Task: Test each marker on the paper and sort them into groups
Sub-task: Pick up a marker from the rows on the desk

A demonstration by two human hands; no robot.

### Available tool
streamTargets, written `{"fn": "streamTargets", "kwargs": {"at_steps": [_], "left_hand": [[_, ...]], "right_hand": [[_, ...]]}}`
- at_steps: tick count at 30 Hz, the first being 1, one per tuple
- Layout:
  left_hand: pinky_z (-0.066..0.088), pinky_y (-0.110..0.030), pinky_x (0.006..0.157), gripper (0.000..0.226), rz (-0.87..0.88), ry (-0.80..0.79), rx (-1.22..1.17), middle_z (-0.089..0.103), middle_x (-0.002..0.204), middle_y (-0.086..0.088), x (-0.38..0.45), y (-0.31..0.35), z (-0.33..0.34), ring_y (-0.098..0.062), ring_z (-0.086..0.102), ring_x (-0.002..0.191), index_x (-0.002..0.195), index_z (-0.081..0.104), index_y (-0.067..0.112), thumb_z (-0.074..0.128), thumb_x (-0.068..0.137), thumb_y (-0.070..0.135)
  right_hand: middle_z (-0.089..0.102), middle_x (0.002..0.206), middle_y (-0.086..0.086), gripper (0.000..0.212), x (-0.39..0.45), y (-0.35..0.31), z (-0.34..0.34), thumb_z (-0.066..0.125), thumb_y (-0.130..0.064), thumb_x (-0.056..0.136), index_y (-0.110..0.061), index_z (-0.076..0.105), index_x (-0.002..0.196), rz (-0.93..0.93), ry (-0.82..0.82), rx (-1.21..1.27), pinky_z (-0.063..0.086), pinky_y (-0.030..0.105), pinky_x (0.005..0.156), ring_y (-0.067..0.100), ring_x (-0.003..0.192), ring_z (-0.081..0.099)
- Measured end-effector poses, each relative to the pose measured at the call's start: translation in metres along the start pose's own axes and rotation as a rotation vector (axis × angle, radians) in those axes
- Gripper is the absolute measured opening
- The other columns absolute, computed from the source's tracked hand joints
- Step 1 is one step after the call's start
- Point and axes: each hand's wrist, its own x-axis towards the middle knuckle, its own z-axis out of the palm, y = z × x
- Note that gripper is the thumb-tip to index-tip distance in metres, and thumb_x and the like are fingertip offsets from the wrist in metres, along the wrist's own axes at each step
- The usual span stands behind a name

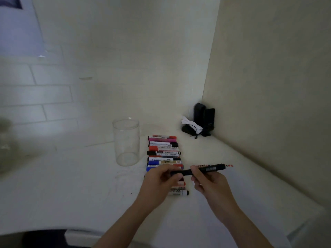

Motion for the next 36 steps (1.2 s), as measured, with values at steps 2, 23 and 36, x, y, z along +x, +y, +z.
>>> {"fn": "streamTargets", "kwargs": {"at_steps": [2, 23, 36], "left_hand": [[0.056, -0.024, 0.082, 0.017, 0.007, 0.015, 0.01, 0.07, 0.099, 0.008, -0.005, 0.0, -0.003, -0.003, 0.066, 0.09, 0.103, 0.071, 0.022, 0.068, 0.087, 0.021], [0.052, -0.017, 0.073, 0.024, -0.068, 0.129, -0.311, 0.073, 0.081, 0.007, -0.01, 0.016, -0.067, -0.006, 0.07, 0.08, 0.104, 0.069, 0.014, 0.067, 0.084, 0.002], [0.05, -0.019, 0.07, 0.027, 0.005, 0.691, -0.288, 0.069, 0.085, -0.006, 0.071, 0.009, -0.141, -0.014, 0.066, 0.076, 0.104, 0.055, 0.011, 0.072, 0.083, 0.009]], "right_hand": [[0.062, 0.066, 0.002, 0.039, -0.005, -0.001, 0.007, 0.074, -0.035, 0.076, 0.0, 0.07, 0.093, -0.002, 0.013, 0.032, 0.049, 0.028, 0.07, 0.01, 0.063, 0.056], [0.07, 0.085, 0.012, 0.02, -0.015, -0.008, 0.033, 0.069, -0.025, 0.087, -0.008, 0.072, 0.098, 0.2, -0.153, 0.077, 0.053, 0.029, 0.069, 0.019, 0.073, 0.063], [0.069, 0.096, -0.014, 0.008, 0.047, 0.012, 0.119, 0.067, -0.027, 0.09, -0.024, 0.067, 0.097, -0.215, -0.157, -0.399, 0.049, 0.008, 0.065, 0.002, 0.088, 0.064]]}}
